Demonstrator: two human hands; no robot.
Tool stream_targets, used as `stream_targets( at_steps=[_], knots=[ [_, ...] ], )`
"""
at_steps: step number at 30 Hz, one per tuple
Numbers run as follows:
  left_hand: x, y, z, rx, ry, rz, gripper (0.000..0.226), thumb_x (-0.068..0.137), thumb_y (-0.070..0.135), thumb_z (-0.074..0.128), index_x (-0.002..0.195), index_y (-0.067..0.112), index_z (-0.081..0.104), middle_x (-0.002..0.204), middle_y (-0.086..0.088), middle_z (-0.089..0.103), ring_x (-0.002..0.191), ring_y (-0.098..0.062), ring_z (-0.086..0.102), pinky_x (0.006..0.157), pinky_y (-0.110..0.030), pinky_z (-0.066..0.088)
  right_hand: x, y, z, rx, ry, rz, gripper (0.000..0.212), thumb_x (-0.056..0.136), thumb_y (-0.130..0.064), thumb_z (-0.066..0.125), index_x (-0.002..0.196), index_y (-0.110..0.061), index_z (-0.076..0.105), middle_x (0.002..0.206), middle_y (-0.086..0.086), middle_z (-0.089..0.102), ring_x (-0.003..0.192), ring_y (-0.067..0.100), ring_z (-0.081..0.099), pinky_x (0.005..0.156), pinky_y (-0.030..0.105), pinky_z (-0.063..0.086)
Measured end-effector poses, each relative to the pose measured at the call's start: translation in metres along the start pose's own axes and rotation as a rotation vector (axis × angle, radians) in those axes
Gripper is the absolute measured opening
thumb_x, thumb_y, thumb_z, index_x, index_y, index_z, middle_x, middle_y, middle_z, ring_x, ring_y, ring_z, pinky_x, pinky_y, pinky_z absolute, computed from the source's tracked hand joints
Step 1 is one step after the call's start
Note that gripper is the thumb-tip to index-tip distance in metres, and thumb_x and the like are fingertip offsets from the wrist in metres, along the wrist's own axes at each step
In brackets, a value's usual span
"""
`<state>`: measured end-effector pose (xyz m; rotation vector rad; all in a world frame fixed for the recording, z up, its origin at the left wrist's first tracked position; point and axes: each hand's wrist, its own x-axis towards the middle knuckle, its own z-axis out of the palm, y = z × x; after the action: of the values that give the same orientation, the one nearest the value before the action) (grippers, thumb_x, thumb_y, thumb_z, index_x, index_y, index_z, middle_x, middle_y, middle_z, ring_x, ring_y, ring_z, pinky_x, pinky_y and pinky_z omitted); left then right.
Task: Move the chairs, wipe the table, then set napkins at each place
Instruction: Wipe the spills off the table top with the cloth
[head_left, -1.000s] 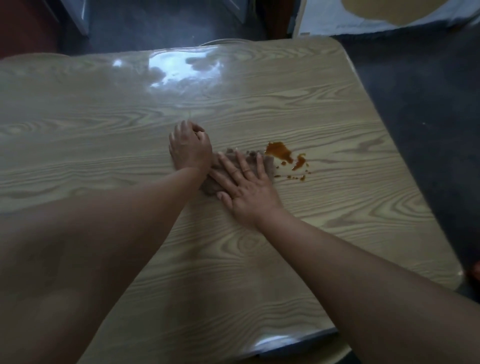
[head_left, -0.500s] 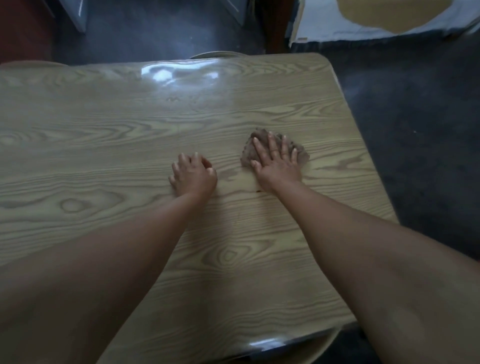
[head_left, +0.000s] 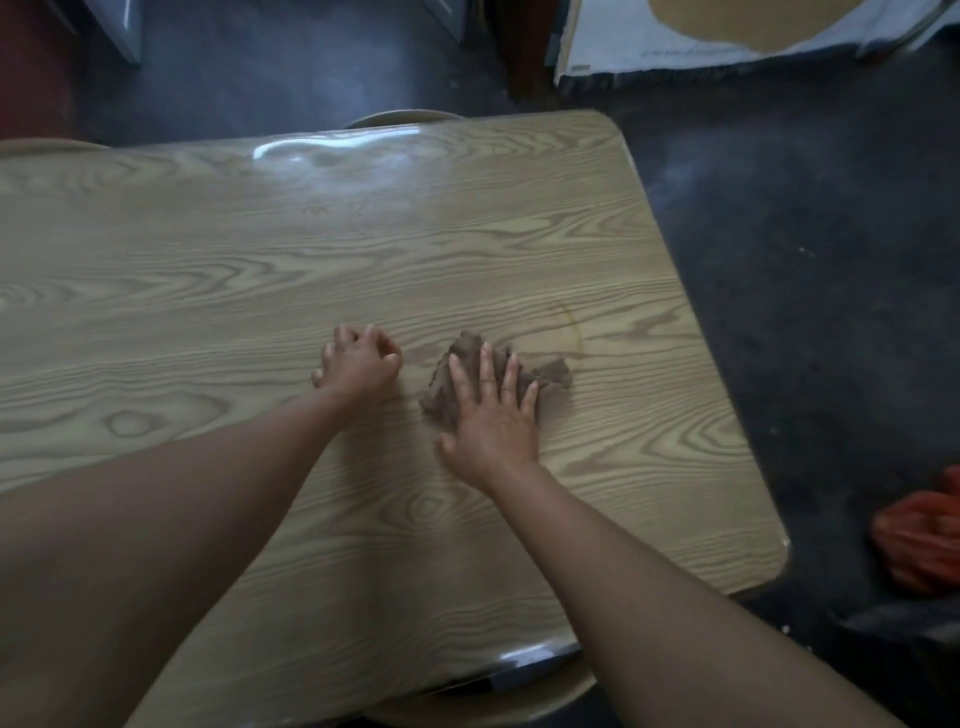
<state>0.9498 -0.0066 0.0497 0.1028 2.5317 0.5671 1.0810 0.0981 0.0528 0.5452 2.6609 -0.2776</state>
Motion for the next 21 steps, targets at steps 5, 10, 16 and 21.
stream_targets(
  at_steps=[5,10,16,21],
  knots=[
    [-0.001,0.0,-0.002,-0.006,-0.02,-0.006,0.025,0.09,0.029,0.052,0.112,0.02,0.059,0.134,-0.012,0.036,0.131,-0.034,0.031,0.109,-0.048,0.024,-0.009,0.001,-0.003,0.032,0.259,0.026,0.055,0.056,-0.023,0.081,0.106,-0.007,0.066,0.119,0.019,0.064,0.108,0.037,0.062,0.083,0.045,0.054],
    [-0.002,0.004,-0.003,0.005,-0.024,-0.021,0.025,0.091,0.028,0.052,0.113,0.02,0.059,0.134,-0.013,0.037,0.131,-0.035,0.032,0.109,-0.048,0.025,0.007,0.014,-0.053,0.333,0.296,0.135,0.024,0.086,-0.022,0.056,0.109,-0.016,0.059,0.102,0.014,0.069,0.099,0.034,0.064,0.078,0.036,0.048],
    [0.0,0.012,-0.003,0.015,-0.006,-0.061,0.027,0.092,0.026,0.048,0.116,0.016,0.058,0.137,-0.016,0.037,0.131,-0.038,0.033,0.109,-0.047,0.029,0.017,0.057,-0.059,0.196,0.642,0.28,0.05,0.078,-0.019,0.064,0.127,-0.012,0.055,0.131,0.015,0.057,0.115,0.038,0.055,0.091,0.044,0.044],
    [0.002,0.024,0.0,-0.006,0.12,-0.083,0.029,0.092,0.022,0.048,0.117,0.011,0.055,0.131,-0.02,0.045,0.126,-0.04,0.041,0.106,-0.044,0.034,0.022,0.038,-0.022,0.201,0.037,0.19,0.069,0.099,-0.051,0.034,0.156,-0.021,0.009,0.163,0.012,-0.007,0.149,0.036,-0.008,0.117,0.056,-0.001]
  ],
)
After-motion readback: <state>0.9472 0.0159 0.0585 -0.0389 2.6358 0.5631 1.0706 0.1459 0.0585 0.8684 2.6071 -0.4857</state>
